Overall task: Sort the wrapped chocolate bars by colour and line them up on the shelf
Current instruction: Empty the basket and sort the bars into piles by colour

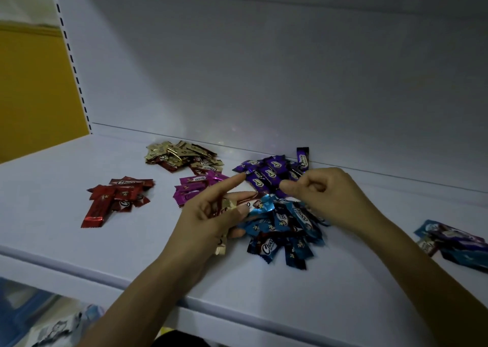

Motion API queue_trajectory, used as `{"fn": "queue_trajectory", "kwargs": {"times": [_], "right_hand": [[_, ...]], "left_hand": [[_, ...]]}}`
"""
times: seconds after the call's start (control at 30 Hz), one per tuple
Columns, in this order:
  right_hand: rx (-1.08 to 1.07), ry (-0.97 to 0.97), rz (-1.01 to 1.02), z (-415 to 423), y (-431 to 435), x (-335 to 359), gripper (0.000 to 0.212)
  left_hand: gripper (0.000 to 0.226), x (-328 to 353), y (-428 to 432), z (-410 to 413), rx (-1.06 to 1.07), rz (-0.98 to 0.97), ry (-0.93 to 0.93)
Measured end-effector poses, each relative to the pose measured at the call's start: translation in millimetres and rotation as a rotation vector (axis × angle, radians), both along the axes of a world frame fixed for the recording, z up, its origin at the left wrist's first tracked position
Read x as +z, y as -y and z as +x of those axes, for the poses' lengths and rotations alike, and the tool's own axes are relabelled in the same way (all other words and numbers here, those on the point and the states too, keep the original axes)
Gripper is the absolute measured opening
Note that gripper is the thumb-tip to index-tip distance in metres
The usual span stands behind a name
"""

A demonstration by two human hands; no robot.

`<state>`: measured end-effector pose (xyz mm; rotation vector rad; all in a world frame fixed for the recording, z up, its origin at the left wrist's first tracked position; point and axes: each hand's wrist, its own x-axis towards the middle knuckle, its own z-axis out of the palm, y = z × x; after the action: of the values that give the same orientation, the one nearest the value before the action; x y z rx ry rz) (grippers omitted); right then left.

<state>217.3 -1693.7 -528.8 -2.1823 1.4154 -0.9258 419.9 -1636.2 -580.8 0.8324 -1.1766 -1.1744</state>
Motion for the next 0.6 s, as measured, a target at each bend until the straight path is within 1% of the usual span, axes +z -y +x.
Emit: {"fn": "queue_trajectory", "kwargs": {"times": [0.03,0.07,0.13,0.2,0.33,0.4,0.5,0.57,0.6], "right_hand": [[0.112,0.117,0.044,6,-6,1,0.055],[0.189,0.162,0.072,12,-10,1,0.053],[0.272,0.13,0.054,20,-16,-4,0.037],[0.279,0.106,0.029,23,-15,-8,0.027],[0.179,0.215,0.08,11,-7,-7,0.035],[0.13,0.133,0.046,4,-1,-6,0.037],[0.057,-0.086,-0.049,-2,4,-12,0.04],[-0.011,-0.208,-0.106,-2,5,-15,0.044],[-0.053,-0.249,-0.153,-2,5,-15,0.046]], "left_hand": [[0.051,0,0,0,-0.001,-0.004,0.013],[0.052,-1,0,0,-0.001,-0.01,0.027],[0.051,-2,0,0,-0.008,-0.017,0.049],[0.048,-2,2,-1,0.0,0.002,0.034],[0.037,2,4,-1,0.088,0.063,-0.079],[0.033,2,3,-2,0.112,0.056,-0.061],[0.031,3,0,-3,0.137,0.059,-0.027],[0.031,5,-2,-3,0.177,0.033,0.032],[0.031,5,-3,-4,0.211,-0.011,0.079]]}}
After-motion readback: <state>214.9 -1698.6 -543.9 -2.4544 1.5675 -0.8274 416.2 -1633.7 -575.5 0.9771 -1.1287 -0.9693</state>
